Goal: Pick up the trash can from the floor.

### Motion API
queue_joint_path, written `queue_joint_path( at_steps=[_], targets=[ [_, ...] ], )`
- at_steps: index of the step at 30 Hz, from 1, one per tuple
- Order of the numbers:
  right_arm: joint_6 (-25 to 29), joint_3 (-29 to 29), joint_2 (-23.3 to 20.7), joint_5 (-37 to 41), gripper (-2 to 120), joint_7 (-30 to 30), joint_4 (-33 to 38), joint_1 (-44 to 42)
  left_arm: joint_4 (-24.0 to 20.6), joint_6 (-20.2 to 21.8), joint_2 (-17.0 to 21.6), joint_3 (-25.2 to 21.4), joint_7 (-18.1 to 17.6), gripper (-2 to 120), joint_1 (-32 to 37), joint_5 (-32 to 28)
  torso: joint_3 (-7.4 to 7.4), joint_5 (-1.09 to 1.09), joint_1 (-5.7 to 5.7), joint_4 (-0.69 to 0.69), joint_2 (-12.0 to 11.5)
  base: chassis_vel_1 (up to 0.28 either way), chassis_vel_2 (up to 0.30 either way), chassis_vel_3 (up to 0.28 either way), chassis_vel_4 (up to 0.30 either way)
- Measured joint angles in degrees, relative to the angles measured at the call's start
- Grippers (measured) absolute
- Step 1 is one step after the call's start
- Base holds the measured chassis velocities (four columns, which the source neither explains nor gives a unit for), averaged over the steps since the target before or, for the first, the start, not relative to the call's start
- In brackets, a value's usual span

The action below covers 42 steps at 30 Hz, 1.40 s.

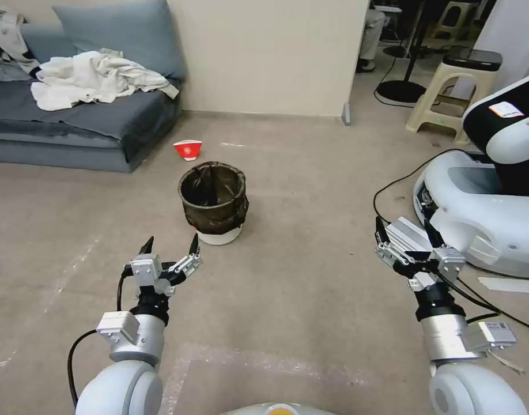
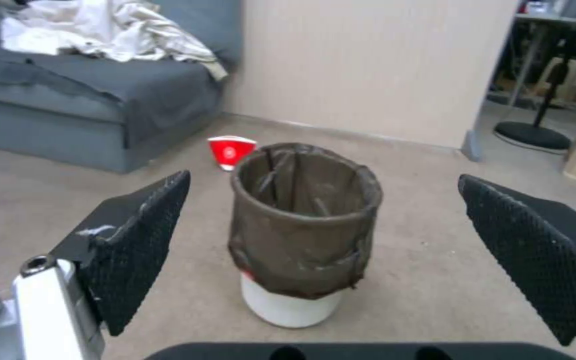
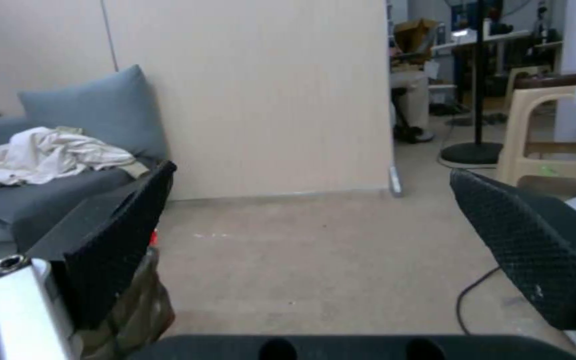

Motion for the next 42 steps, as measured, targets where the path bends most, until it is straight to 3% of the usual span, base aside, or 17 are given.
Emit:
queue_joint_path(
  at_steps=[42],
  targets=[
    [3.0,0.3,0.2,-0.5,100,-3.8,-2.2,0.3,1.1,-1.4,0.1,0.1,-1.5,100,-0.5,0.7,0.0,0.0,0.0,0.0,0.0,0.008,0.017,0.018,0.009]
  ],
)
